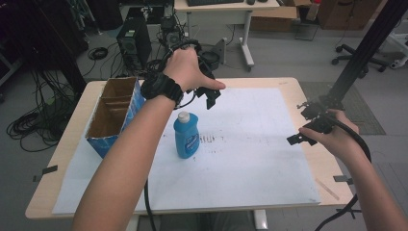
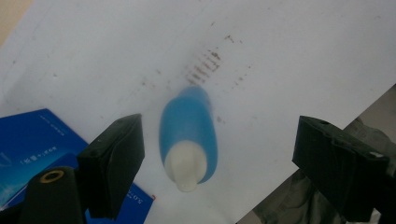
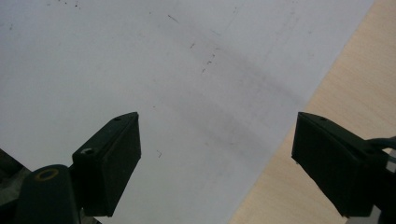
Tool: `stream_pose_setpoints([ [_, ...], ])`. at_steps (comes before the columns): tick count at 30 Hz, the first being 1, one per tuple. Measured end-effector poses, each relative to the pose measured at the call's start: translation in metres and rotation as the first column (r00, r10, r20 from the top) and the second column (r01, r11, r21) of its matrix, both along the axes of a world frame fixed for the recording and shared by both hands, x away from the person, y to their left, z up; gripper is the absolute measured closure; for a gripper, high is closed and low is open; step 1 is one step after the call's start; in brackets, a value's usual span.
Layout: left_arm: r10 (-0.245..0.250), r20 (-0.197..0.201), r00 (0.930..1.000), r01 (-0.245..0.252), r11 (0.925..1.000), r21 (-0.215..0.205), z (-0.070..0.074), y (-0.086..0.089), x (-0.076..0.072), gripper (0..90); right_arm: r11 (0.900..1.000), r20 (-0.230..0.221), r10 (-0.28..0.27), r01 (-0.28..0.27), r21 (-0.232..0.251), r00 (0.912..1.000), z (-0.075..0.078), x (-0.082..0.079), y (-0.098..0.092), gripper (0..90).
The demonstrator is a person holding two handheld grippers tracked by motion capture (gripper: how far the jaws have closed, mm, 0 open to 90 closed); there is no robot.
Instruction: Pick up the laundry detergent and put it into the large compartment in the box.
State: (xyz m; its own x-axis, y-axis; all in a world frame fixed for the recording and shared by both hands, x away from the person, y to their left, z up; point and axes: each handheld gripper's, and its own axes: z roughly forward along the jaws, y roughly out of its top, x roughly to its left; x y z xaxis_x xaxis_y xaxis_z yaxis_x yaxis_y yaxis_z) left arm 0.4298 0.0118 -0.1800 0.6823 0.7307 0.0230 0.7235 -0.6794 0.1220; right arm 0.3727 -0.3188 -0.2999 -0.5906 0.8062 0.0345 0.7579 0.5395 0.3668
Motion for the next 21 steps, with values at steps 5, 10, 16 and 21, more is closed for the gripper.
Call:
stream_pose_setpoints([
  [5, 0.024, -0.003, 0.9997, -0.024, 0.9996, 0.016, -0.006, 0.006, 0.000, 17.2, 1.000, 0.001, -0.001, 0.001, -0.002, 1.0000, 0.000, -0.001, 0.000, 15.7],
  [10, 0.035, -0.015, 0.9993, -0.035, 0.9989, 0.031, -0.016, 0.011, -0.001, 17.6, 1.000, 0.000, -0.003, 0.003, -0.002, 1.0000, 0.001, -0.001, 0.000, 15.7],
  [16, 0.049, -0.027, 0.9984, -0.048, 0.9982, 0.038, -0.026, 0.015, -0.001, 17.6, 1.000, 0.004, -0.002, 0.002, -0.002, 1.0000, 0.002, -0.001, 0.000, 15.7],
  [21, 0.055, -0.034, 0.9979, -0.054, 0.9977, 0.042, -0.033, 0.017, -0.001, 17.6, 1.000, 0.003, -0.003, 0.003, -0.001, 1.0000, 0.002, -0.002, -0.001, 15.7],
])
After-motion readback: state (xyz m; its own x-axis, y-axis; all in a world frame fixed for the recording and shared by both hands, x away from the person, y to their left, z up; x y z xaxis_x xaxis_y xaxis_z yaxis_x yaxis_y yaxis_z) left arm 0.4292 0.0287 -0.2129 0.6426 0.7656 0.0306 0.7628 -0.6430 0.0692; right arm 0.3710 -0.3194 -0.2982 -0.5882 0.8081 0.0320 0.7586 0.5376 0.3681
